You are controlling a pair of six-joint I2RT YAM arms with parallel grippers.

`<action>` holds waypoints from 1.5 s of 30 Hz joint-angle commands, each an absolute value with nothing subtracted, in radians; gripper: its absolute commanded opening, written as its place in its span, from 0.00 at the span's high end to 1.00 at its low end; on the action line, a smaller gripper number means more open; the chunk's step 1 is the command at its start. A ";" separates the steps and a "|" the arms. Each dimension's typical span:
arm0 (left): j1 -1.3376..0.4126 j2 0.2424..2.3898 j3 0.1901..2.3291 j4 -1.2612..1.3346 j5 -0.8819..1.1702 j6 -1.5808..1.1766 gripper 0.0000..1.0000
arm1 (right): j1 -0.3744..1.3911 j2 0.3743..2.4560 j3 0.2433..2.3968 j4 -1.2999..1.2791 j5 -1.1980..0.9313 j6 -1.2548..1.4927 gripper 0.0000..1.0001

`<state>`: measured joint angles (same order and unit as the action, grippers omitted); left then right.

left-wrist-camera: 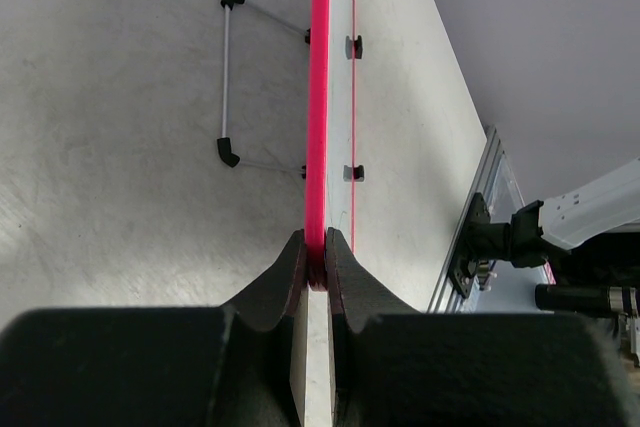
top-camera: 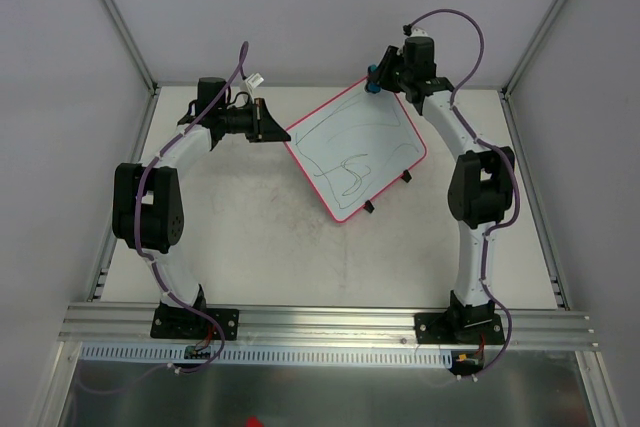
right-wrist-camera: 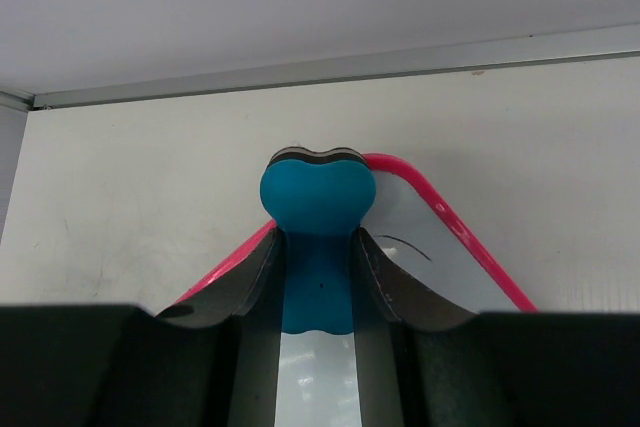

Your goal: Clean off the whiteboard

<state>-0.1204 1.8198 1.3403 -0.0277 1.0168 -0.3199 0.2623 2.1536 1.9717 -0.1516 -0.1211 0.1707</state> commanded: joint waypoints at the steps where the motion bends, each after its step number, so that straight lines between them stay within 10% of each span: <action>1: -0.138 1.805 1.384 -0.026 1.069 -0.230 1.00 | 0.288 2.161 2.003 -0.097 -0.157 0.161 1.00; 19: -0.140 1.801 1.381 -0.037 1.069 -0.219 1.00 | 0.258 2.155 1.950 -0.206 0.202 0.232 1.00; 45: -0.140 1.806 1.388 -0.048 1.074 -0.216 1.00 | 0.247 2.135 1.891 0.055 0.038 0.244 1.00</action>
